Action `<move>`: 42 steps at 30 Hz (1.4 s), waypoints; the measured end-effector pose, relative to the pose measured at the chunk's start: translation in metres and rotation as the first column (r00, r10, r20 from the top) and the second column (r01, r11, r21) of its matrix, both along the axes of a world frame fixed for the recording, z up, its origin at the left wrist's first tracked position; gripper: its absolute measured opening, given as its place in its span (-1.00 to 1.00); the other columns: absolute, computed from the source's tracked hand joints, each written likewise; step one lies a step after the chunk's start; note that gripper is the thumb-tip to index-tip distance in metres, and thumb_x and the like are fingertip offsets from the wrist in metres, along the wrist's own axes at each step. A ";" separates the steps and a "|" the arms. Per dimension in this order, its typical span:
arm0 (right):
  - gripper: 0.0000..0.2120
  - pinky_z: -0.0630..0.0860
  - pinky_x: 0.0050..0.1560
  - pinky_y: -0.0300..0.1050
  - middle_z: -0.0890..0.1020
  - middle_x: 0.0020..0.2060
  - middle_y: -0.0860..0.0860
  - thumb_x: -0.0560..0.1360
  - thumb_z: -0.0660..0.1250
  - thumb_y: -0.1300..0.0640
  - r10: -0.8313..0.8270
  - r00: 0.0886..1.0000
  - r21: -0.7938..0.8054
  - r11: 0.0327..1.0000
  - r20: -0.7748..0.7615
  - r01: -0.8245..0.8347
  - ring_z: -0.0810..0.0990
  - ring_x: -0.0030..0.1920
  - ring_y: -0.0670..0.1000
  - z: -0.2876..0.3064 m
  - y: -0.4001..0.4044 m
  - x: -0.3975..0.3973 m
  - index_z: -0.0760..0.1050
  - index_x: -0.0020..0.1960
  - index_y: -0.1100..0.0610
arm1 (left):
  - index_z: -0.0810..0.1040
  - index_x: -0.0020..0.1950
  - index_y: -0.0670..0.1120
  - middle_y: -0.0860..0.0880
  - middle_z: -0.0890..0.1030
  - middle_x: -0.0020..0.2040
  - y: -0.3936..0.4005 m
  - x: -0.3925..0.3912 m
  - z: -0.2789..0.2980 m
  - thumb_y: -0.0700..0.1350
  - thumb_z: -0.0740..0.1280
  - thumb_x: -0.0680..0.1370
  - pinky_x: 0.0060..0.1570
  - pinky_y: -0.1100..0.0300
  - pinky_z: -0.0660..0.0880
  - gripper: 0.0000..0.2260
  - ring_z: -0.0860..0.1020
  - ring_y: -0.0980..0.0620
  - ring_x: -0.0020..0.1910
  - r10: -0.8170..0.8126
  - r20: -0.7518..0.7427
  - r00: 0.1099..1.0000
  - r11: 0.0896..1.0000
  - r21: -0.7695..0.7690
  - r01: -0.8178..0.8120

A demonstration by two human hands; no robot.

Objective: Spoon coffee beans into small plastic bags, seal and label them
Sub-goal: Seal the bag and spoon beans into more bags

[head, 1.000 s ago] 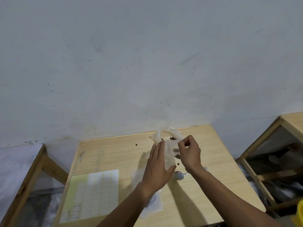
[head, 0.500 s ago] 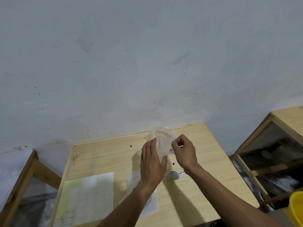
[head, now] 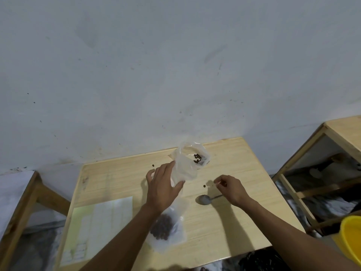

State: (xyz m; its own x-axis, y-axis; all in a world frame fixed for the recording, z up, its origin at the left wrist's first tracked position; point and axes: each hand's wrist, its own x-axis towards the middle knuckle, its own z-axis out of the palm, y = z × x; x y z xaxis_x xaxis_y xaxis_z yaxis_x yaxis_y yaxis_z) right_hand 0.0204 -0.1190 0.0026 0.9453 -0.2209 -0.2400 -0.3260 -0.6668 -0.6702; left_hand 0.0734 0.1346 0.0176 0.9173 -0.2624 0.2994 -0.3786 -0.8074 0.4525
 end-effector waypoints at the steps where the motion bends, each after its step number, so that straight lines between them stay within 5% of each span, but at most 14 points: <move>1: -0.82 0.45 -0.10 -0.18 0.59 -0.08 0.03 0.50 0.30 0.20 0.044 0.997 -0.098 0.994 -0.061 -0.050 0.58 -0.02 0.07 -0.011 -0.006 -0.003 0.62 0.05 0.07 | 0.46 0.35 -0.01 0.03 0.58 0.23 0.002 0.003 -0.002 0.15 0.47 0.41 0.28 0.00 0.31 -0.44 0.53 0.00 0.21 -0.018 -0.021 1.000 1.000 -0.020 0.018; 7: -0.78 0.41 0.01 -0.05 0.45 0.03 0.01 0.55 0.26 -0.02 0.208 0.968 -0.370 0.896 -0.137 -0.245 0.42 0.10 0.10 -0.041 -0.014 -0.017 0.56 0.16 -0.11 | 0.45 0.38 -0.05 0.02 0.56 0.25 0.010 0.015 -0.009 0.11 0.52 0.40 0.20 0.21 0.42 -0.39 0.50 0.09 0.14 -0.134 -0.138 0.981 0.989 -0.089 0.122; 10: -0.81 0.35 -0.01 -0.08 0.44 0.08 -0.02 0.55 0.25 -0.02 0.239 0.962 -0.440 0.856 -0.128 -0.272 0.39 0.15 0.08 -0.042 -0.014 -0.016 0.54 0.13 -0.06 | 0.43 0.40 -0.02 0.05 0.55 0.26 0.012 0.021 -0.011 0.14 0.51 0.40 0.16 0.36 0.34 -0.37 0.47 0.18 0.13 -0.183 -0.194 0.964 0.982 -0.093 0.167; 13: -0.84 0.24 -0.02 -0.08 0.40 0.11 -0.02 0.57 0.21 0.06 0.253 0.942 -0.484 0.810 -0.220 -0.331 0.34 0.18 0.08 -0.042 -0.012 -0.010 0.49 0.11 0.02 | 0.41 0.41 0.01 0.07 0.54 0.28 0.010 0.027 -0.009 0.15 0.51 0.40 0.18 0.27 0.38 -0.36 0.49 0.13 0.16 -0.196 -0.233 0.953 0.979 -0.100 0.177; 17: -0.82 0.36 0.07 0.02 0.47 -0.12 -0.09 0.51 0.18 0.17 0.272 0.932 -0.231 0.916 -0.240 -0.327 0.43 -0.02 0.03 -0.031 -0.021 0.002 0.38 -0.18 -0.10 | 0.44 0.39 -0.01 0.08 0.53 0.27 0.012 0.037 -0.009 0.19 0.47 0.39 0.19 0.21 0.42 -0.37 0.50 0.09 0.16 -0.202 -0.251 0.946 0.979 -0.080 0.188; 21: -0.77 0.39 -0.18 -0.09 0.55 -0.24 -0.04 0.55 0.23 0.28 0.052 0.998 0.076 0.996 0.029 -0.054 0.47 -0.23 -0.01 -0.016 -0.036 0.021 0.42 -0.18 -0.04 | 0.46 0.37 -0.06 0.04 0.54 0.25 0.020 0.053 -0.011 0.25 0.34 0.35 0.16 0.07 0.49 -0.33 0.54 0.00 0.16 -0.219 -0.213 0.952 0.975 -0.022 0.220; 24: -0.82 0.34 -0.25 -0.15 0.52 -0.15 0.02 0.54 0.22 0.31 -0.012 0.987 0.009 1.000 0.158 0.011 0.45 -0.23 -0.02 -0.004 -0.040 0.047 0.42 -0.06 0.03 | 0.44 0.38 -0.06 0.05 0.50 0.31 0.020 0.066 -0.011 0.24 0.35 0.36 0.19 0.06 0.47 -0.34 0.51 0.01 0.22 -0.259 -0.204 0.944 0.963 0.020 0.269; 30: -0.67 0.47 -0.03 -0.06 0.55 0.02 0.09 0.45 0.16 0.36 0.053 0.998 -0.175 0.984 0.039 -0.045 0.54 0.01 0.11 0.005 -0.025 0.094 0.53 0.12 0.11 | 0.39 0.42 -0.01 0.08 0.45 0.38 0.003 0.088 -0.006 0.19 0.40 0.40 0.23 0.08 0.43 -0.35 0.47 0.03 0.27 -0.399 -0.227 0.888 0.899 0.095 0.428; 38: -0.64 0.49 -0.07 -0.02 0.51 0.03 0.04 0.49 0.13 0.35 0.097 0.995 -0.242 0.965 -0.020 -0.099 0.58 -0.04 0.16 -0.012 -0.017 0.099 0.52 0.16 0.08 | 0.31 0.49 0.00 0.09 0.39 0.44 -0.017 0.116 -0.003 0.09 0.44 0.43 0.22 0.09 0.44 -0.34 0.46 0.00 0.29 -0.420 -0.395 0.817 0.835 0.183 0.518; 42: -0.69 0.48 -0.07 -0.11 0.54 -0.11 0.00 0.49 0.18 0.35 0.019 1.000 -0.051 0.999 0.013 -0.018 0.56 -0.14 0.05 -0.018 -0.018 0.099 0.57 0.10 0.10 | 0.26 0.49 0.05 0.11 0.34 0.44 -0.019 0.115 -0.008 0.06 0.46 0.45 0.21 0.10 0.47 -0.33 0.45 0.05 0.30 -0.416 -0.514 0.750 0.819 0.147 0.555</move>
State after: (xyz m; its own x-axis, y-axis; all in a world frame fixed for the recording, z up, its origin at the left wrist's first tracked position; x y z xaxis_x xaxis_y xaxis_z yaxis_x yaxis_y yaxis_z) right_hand 0.1194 -0.1372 -0.0149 0.9523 -0.2152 -0.2162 -0.3047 -0.7061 -0.6392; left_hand 0.1884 0.1159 0.0100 0.6502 -0.7149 -0.2571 -0.5695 -0.6826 0.4579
